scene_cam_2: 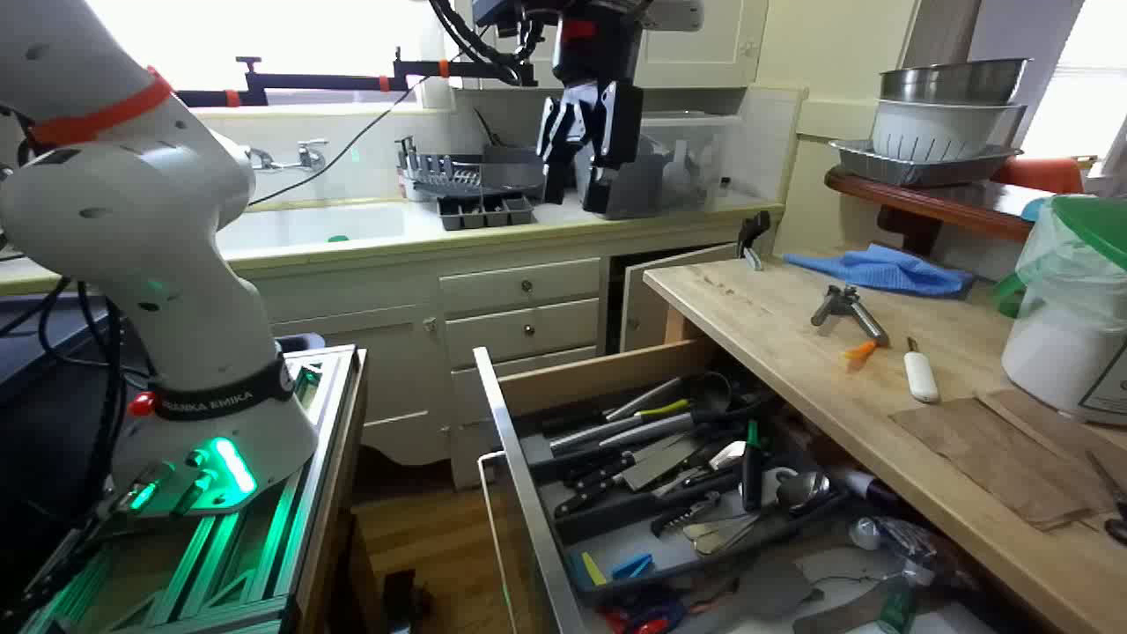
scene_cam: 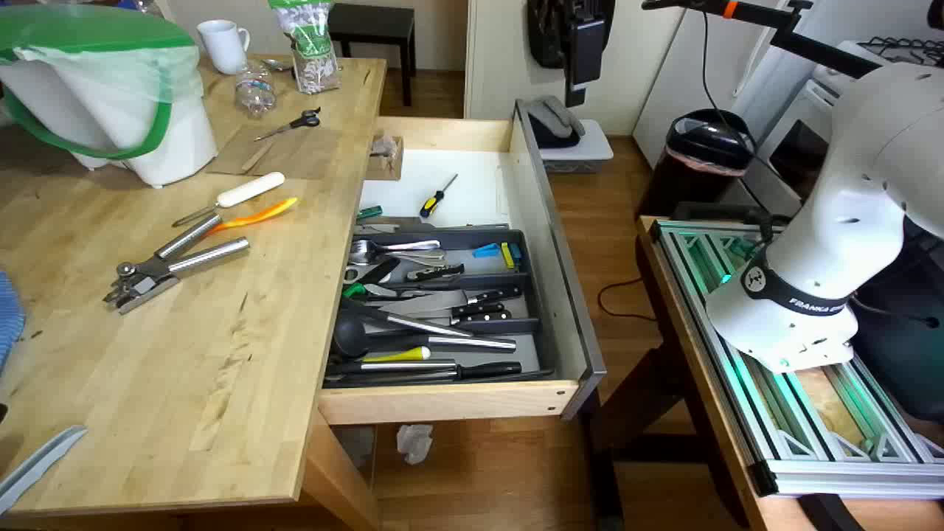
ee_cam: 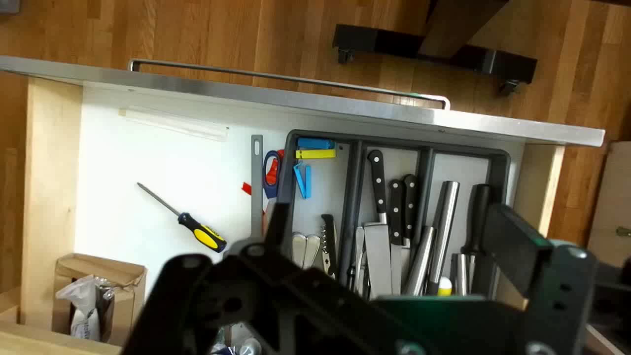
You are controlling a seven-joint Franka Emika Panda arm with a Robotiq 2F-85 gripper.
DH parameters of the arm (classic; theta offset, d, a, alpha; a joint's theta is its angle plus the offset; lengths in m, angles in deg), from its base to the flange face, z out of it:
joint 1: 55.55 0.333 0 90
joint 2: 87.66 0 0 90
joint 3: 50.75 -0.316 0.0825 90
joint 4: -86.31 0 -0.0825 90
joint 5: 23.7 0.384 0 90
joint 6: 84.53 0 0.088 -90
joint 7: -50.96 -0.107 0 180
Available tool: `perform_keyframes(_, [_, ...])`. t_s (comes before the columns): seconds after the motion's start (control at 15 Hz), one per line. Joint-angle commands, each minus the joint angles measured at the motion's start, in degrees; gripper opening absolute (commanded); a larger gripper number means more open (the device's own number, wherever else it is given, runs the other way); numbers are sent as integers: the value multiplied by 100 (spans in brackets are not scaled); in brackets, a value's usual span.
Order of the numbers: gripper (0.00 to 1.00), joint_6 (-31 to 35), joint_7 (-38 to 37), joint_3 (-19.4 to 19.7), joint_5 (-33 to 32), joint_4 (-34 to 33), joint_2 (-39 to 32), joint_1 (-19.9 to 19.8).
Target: Remove the silver spoon from the drawer and put it on the counter
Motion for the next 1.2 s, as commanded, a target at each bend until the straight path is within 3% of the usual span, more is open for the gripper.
perform_keyframes(0.0, [100,-14,-12,41,-11,-9,-1,48])
perform_keyframes(0.93, [100,-14,-12,41,-11,-9,-1,48])
perform_keyframes(1.13, [100,43,-172,44,-42,-79,-321,12])
